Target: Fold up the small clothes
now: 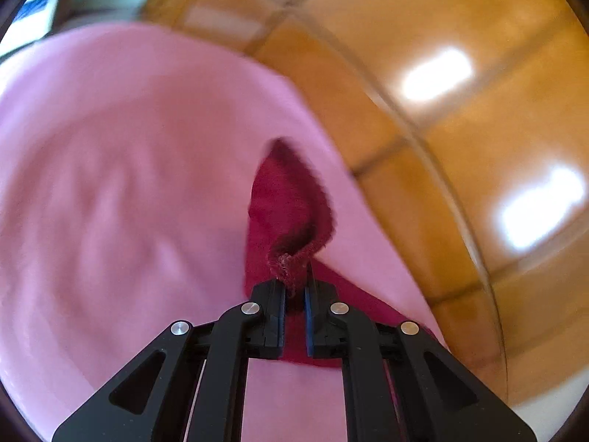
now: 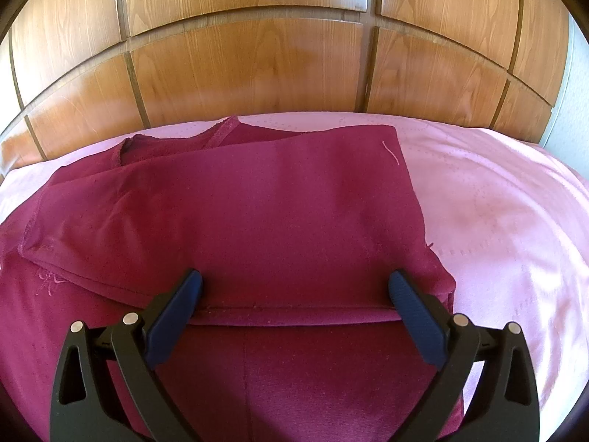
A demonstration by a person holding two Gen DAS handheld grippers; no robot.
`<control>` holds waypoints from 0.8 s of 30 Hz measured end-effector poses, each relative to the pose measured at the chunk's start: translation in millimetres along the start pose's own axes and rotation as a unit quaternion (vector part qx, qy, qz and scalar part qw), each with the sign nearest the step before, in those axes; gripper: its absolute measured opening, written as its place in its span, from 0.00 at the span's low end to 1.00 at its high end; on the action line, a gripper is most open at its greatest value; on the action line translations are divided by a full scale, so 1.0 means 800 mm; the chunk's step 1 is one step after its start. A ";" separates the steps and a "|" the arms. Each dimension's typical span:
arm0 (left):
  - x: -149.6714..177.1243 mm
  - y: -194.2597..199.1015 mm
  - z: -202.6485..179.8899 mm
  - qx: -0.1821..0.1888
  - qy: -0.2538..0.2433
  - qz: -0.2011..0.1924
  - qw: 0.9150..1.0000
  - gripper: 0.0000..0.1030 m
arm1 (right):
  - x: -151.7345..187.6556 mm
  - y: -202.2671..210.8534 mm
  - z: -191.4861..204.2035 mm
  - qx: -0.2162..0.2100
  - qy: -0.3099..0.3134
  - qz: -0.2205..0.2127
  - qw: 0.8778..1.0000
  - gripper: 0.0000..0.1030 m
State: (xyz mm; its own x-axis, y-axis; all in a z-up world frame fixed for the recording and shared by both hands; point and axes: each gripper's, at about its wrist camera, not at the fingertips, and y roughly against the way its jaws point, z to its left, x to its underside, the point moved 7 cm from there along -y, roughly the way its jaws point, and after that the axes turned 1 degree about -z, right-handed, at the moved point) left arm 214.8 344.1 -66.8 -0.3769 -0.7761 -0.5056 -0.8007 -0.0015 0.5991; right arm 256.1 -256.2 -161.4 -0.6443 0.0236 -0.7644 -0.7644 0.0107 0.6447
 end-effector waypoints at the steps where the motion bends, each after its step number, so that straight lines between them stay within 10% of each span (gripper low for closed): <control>1: 0.012 0.002 -0.028 0.016 -0.026 0.004 1.000 0.06 | 0.000 0.000 0.000 0.000 0.000 0.000 1.000 0.98; 16: 0.241 -0.068 -0.243 0.109 -0.235 0.139 0.956 0.07 | 0.002 0.000 0.000 -0.001 0.000 0.000 1.000 0.98; 20: 0.259 -0.073 -0.250 0.105 -0.242 0.146 0.953 0.49 | -0.001 0.000 -0.001 -0.004 -0.001 0.004 1.000 0.98; 24: 0.251 -0.053 -0.238 0.079 -0.256 0.106 0.958 0.55 | -0.010 0.008 0.002 0.002 -0.006 0.007 1.000 0.97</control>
State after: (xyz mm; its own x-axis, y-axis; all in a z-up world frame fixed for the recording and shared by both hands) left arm 261.8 68.3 -75.0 -0.6855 -0.3379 -0.6450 -0.7260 0.2493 0.6410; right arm 256.1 -255.0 -151.3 -0.6548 0.0354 -0.7550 -0.7551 0.0144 0.6555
